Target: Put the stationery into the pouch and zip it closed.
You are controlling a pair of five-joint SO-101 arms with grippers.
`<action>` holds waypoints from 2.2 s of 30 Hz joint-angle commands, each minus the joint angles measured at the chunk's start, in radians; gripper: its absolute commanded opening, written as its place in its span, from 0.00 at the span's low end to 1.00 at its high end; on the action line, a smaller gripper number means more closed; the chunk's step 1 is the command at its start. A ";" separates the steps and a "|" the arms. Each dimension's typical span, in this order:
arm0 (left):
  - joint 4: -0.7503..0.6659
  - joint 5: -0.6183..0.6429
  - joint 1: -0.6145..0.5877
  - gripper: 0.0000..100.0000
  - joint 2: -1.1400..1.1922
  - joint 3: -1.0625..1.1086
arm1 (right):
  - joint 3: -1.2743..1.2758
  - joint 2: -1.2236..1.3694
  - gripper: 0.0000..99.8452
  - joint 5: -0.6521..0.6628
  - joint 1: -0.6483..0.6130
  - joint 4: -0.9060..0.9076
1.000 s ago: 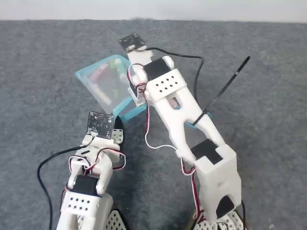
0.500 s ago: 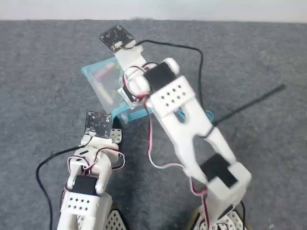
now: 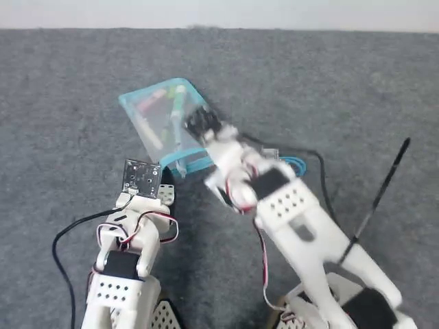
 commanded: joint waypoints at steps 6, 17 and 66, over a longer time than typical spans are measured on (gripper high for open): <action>-0.029 -0.009 0.040 0.01 -0.018 -0.061 | 0.089 -0.042 0.10 -0.021 0.015 -0.147; 0.044 -0.008 -0.175 0.01 -0.018 -0.162 | 0.141 0.033 0.10 0.110 0.239 -0.332; 0.005 -0.011 -0.064 0.01 -0.018 -0.105 | -0.167 0.010 0.18 -0.120 -0.096 0.036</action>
